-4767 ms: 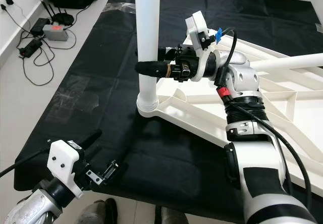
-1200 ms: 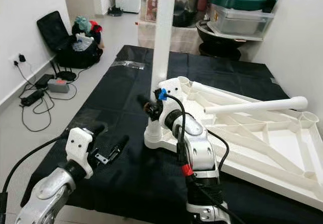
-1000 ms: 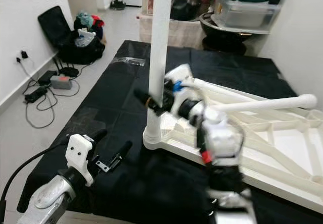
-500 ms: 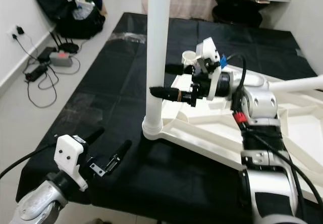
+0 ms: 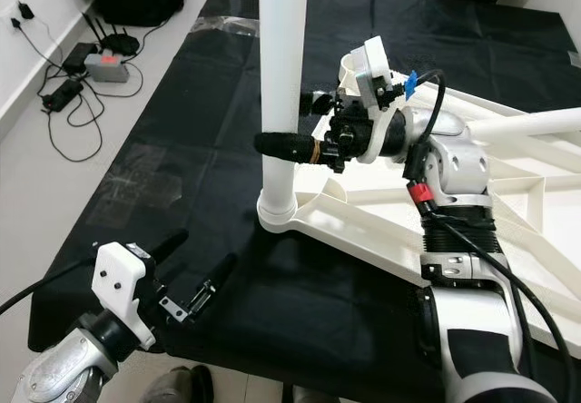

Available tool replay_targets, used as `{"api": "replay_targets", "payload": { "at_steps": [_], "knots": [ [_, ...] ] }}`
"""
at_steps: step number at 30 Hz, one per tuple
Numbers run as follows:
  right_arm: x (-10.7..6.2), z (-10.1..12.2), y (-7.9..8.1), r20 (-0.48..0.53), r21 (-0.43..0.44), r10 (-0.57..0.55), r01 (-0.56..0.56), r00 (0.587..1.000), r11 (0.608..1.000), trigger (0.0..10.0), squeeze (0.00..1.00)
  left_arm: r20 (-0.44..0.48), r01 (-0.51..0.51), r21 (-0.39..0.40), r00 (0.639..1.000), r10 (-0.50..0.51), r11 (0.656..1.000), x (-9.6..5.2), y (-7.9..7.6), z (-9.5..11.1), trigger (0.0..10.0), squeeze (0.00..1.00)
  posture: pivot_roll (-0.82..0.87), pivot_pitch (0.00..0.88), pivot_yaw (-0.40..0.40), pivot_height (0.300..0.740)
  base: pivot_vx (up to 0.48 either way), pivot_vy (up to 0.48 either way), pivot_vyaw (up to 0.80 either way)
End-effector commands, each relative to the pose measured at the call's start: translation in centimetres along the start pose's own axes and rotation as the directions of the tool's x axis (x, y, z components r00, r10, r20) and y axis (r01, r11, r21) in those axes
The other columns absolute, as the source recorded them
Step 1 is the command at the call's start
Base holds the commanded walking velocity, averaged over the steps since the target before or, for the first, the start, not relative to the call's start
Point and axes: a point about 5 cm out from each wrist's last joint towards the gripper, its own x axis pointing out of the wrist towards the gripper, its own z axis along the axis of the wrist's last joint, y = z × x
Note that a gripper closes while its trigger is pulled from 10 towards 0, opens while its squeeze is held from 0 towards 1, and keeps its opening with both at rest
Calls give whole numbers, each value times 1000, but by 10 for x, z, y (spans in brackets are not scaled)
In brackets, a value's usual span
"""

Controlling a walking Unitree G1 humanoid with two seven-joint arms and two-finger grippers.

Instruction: Building children table

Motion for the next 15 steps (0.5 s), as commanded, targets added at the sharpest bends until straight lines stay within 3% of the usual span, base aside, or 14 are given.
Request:
{"api": "replay_targets", "payload": {
  "at_steps": [1,6,8,11,12,14,15],
  "knots": [
    [-3,-5,-1,-6,-6,-64,64,998,998,0,0,-33,-1,-15,999,1,1000,-2,0,-6,10000,0,43,246,-38,740,0,0,0],
    [-8,-6,2,-30,-26,-176,175,984,984,0,0,-32,-6,-15,999,6,1000,2,3,-9,10000,0,14,207,-46,740,0,0,0],
    [-8,-12,16,-39,5,-301,301,953,954,0,0,-31,-11,-14,999,11,1000,8,7,-13,10000,0,-25,160,-48,740,0,0,0],
    [-8,-12,16,-39,5,-301,301,953,954,0,0,-31,-11,-14,999,11,1000,8,7,-13,10000,0,-25,160,-48,740,0,0,0],
    [-6,-20,28,-63,43,-386,389,920,920,0,0,-31,-13,-14,999,12,1000,11,10,-16,10000,0,-45,130,-48,740,0,0,0],
    [-6,-20,28,-63,43,-386,389,920,920,0,0,-31,-13,-14,999,12,1000,11,10,-16,10000,0,-45,130,-48,740,0,0,0],
    [-6,-28,37,-104,52,-492,499,864,865,0,0,-33,-14,-15,999,13,1000,14,12,-20,10000,0,-50,101,-57,740,0,0,0]
  ]
}}
